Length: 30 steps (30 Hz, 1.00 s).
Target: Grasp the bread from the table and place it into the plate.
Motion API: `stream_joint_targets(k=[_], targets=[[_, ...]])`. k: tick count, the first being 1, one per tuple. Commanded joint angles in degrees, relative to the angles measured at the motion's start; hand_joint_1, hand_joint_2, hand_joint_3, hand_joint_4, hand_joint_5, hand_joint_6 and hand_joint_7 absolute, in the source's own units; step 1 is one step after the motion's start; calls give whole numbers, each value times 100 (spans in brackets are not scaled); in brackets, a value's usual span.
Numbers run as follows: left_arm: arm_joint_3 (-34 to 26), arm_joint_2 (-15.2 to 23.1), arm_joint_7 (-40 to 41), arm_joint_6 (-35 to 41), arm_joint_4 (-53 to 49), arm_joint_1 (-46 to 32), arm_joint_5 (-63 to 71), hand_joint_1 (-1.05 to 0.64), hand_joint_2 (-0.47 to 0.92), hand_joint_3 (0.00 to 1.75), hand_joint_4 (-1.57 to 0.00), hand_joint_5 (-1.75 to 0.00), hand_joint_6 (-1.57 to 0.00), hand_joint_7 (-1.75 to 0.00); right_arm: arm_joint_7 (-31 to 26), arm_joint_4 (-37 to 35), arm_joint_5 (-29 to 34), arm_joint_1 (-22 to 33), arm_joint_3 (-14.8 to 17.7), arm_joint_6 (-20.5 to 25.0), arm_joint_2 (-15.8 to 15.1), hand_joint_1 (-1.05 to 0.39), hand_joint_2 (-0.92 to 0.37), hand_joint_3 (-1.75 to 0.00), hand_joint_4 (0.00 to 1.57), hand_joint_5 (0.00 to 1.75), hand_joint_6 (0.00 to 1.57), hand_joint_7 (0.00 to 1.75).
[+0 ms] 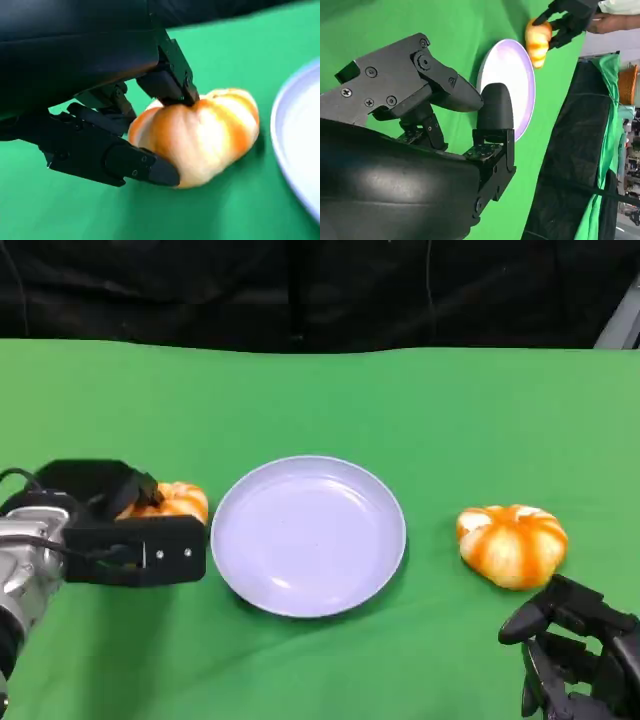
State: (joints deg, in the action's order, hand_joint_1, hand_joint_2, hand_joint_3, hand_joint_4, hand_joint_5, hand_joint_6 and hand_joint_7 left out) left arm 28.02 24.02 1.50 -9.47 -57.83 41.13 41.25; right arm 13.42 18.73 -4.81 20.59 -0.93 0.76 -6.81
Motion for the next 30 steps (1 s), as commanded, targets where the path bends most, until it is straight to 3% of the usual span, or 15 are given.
stream_joint_targets(k=[1,20,21,24,27,30], targets=[[-35,30,98,55,35,-89,-57,-15,86,0,-79,-125,-110,-2,-17,69,-31,33,26,-20,-37,-10,-70,-100,74,175,62,162],[-24,37,199,21,34,-103,-77,-15,86,0,-78,-126,-110,-1,-12,77,-38,36,26,-19,-38,-10,-69,-100,74,175,63,162],[-29,38,276,-13,25,-113,-76,-11,90,2,-70,-147,-114,-3,-9,82,-43,38,27,-18,-38,-9,-70,-100,74,175,62,162],[-51,-19,505,52,-10,-128,-83,-9,92,6,-61,-169,-119,-7,12,80,-79,46,37,-27,-38,-8,-70,-100,73,175,62,162],[-45,-47,594,98,-33,-126,-93,-8,92,8,-58,-174,-121,-9,19,77,-94,49,42,-31,-38,-8,-70,-100,73,175,62,163],[-67,-41,537,129,31,-140,-138,-8,92,6,-64,-158,-116,-7,58,22,-123,40,49,-113,-35,-8,-70,-100,73,175,61,163]])
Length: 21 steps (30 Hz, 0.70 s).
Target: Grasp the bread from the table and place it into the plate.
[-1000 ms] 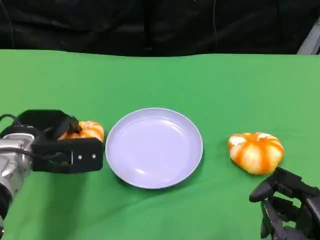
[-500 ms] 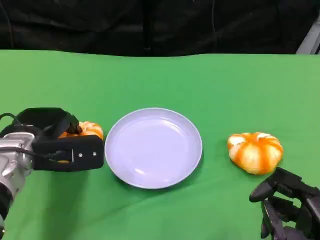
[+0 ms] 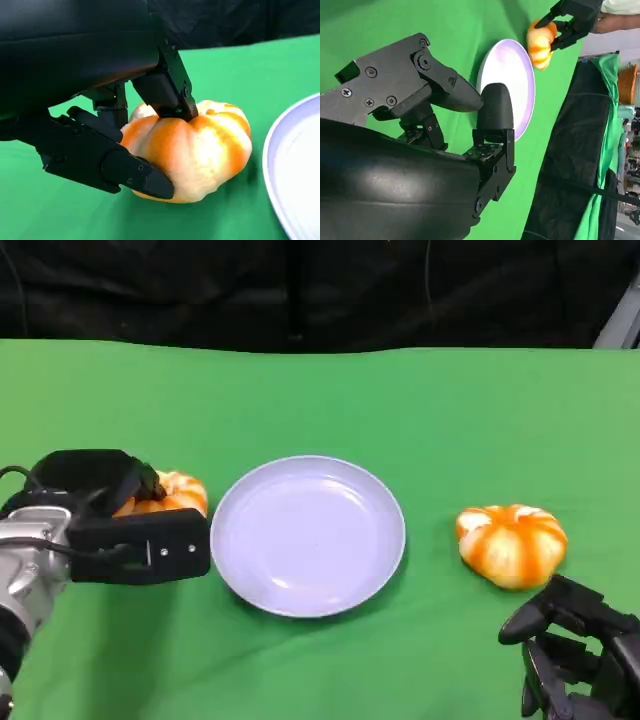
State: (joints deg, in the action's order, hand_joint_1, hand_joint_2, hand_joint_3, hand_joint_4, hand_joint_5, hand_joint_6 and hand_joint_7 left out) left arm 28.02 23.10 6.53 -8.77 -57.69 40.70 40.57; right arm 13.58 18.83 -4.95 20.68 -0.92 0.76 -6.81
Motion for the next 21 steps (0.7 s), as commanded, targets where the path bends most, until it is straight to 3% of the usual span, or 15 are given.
stream_joint_targets(k=[1,12,15,17,21], targets=[[-68,52,28,64,27,-100,-79,-8,92,6,-65,-156,-115,-6,49,6,-112,29,51,-122,-33,-9,-70,-100,73,175,61,163],[-92,54,17,38,-6,-93,-117,-6,92,6,-67,-151,-116,-6,4,19,-96,4,25,-55,-34,-9,-71,-98,74,175,62,163],[-125,62,58,58,13,-95,-119,-10,92,5,-67,-152,-108,-1,-3,5,-84,-2,16,-71,-27,-9,-71,-98,74,175,61,163],[-171,82,91,85,62,-102,-128,-9,92,4,-62,-168,-115,-6,-13,13,-80,-1,3,-60,-18,-9,-71,-99,74,175,61,163],[-212,94,118,115,105,-109,-125,-8,92,6,-60,-174,-121,-9,-28,26,-74,5,-8,-47,-17,-8,-71,-99,73,175,61,162]])
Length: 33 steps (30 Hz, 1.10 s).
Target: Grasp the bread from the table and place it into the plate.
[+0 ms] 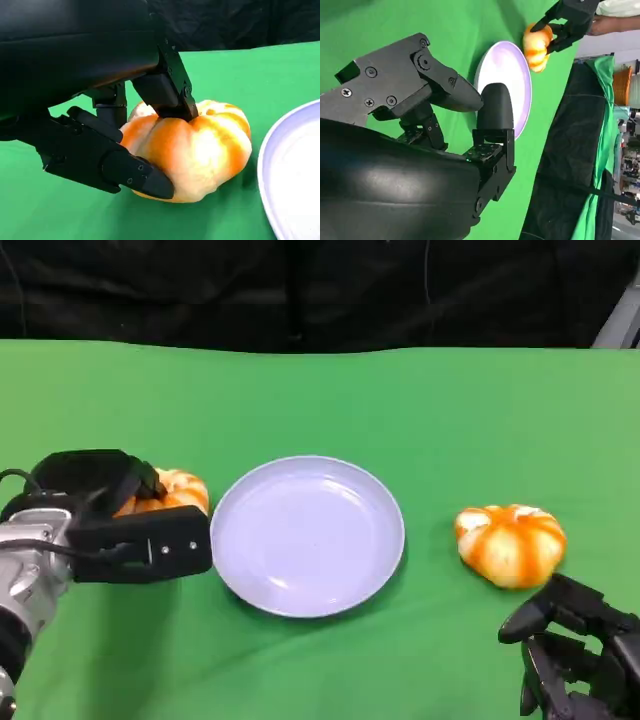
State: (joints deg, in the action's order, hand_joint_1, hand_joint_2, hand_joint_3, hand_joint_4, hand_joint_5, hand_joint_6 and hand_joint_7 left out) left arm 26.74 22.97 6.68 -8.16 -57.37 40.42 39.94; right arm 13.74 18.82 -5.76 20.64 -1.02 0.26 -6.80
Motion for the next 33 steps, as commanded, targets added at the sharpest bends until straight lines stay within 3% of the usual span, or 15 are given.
stream_joint_targets(k=[1,2,4,6,9,11,14,21,24,25,26,27,29,30,33], targets=[[-94,112,114,57,83,-83,-64,-7,92,10,-60,-174,-115,-26,-47,33,2,12,1,15,-16,-8,-71,-99,73,175,61,162],[-128,155,151,72,171,-91,-63,-6,92,12,-60,-175,-80,-96,-49,55,9,20,-3,29,-22,-8,-71,-99,73,175,62,162],[-179,236,179,107,391,-129,-43,-4,92,11,-60,-175,-54,-145,-47,72,17,31,-6,30,-33,-8,-71,-99,73,175,62,163],[-219,307,132,133,645,-193,-29,-5,92,12,-61,-174,-64,-127,-40,64,0,33,0,28,-39,-8,-71,-99,73,175,62,163],[-279,384,-7,174,995,-297,-43,-6,92,14,-61,-175,-58,-139,-32,38,-17,33,11,17,-47,-8,-71,-99,73,175,62,163],[-317,428,-104,218,1229,-368,-54,-6,92,12,-73,-143,-82,-70,-28,15,-8,33,15,-14,-54,-8,-71,-99,73,175,62,162],[-341,447,-166,279,1380,-428,-51,-6,92,12,-76,-134,-94,-44,-27,10,-6,33,16,-20,-55,-8,-71,-99,73,175,62,162],[-396,521,-289,296,1782,-497,-58,-6,92,12,-76,-133,-97,-37,-29,12,-3,28,11,-24,-51,-9,-71,-98,73,175,62,162],[-483,626,-472,270,2440,-607,-70,-7,87,2,-71,-156,-108,-18,-30,20,-5,21,5,-21,-48,-9,-71,-98,73,175,62,162],[-500,625,-521,292,2556,-644,-64,-7,89,1,-68,-165,-111,-31,-25,19,-11,22,8,-23,-50,-9,-71,-98,73,175,62,162],[-518,623,-564,314,2648,-676,-56,-6,90,0,-66,-171,-96,-72,-22,18,-15,21,10,-25,-51,-9,-71,-98,73,175,62,161],[-534,622,-596,336,2711,-700,-48,-6,90,0,-66,-173,-88,-91,-19,17,-18,21,11,-27,-52,-9,-71,-98,74,175,62,161],[-557,621,-634,364,2772,-728,-35,-6,90,0,-65,-174,-81,-107,-19,17,-18,21,11,-27,-52,-9,-71,-98,74,175,62,161],[-547,610,-737,380,2961,-779,-44,-6,90,0,-66,-172,-81,-103,-38,51,1,29,5,11,-51,-9,-71,-98,74,175,62,161],[-548,592,-928,432,3295,-877,-47,-6,89,0,-71,-163,-109,-38,-69,105,27,43,-6,68,-53,-9,-71,-98,74,175,63,162]])
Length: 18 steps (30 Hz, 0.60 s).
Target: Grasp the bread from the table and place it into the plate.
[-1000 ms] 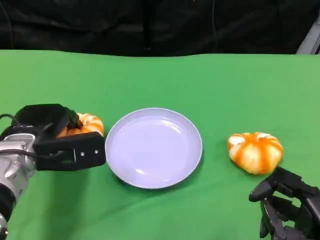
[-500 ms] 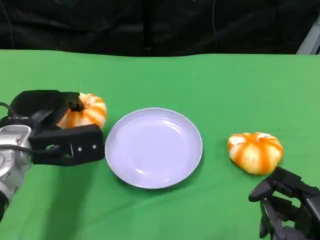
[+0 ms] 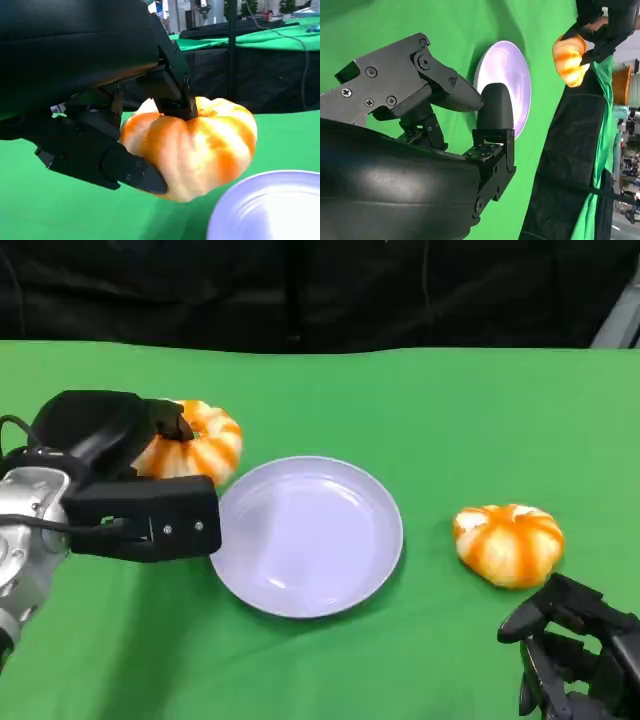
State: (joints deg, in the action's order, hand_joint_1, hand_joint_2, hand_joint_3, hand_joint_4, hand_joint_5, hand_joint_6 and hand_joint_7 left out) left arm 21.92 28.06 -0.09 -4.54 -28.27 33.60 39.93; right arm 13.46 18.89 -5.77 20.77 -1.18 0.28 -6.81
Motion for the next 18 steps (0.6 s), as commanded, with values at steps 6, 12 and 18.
stream_joint_targets(k=[6,12,18], targets=[[-71,-1,-419,154,703,-303,-40,-6,90,1,-70,-164,-116,-27,-37,99,10,23,7,81,-47,-8,-71,-99,74,175,63,162],[12,-209,-658,185,1197,-481,-22,-5,92,5,-69,-168,-84,-88,-32,74,-2,-2,0,84,-43,-8,-70,-99,74,175,63,162],[163,-422,-640,66,1258,-611,71,-6,92,9,-65,-175,-71,-125,-30,73,-15,1,-8,72,-30,-9,-70,-99,74,175,63,162]])
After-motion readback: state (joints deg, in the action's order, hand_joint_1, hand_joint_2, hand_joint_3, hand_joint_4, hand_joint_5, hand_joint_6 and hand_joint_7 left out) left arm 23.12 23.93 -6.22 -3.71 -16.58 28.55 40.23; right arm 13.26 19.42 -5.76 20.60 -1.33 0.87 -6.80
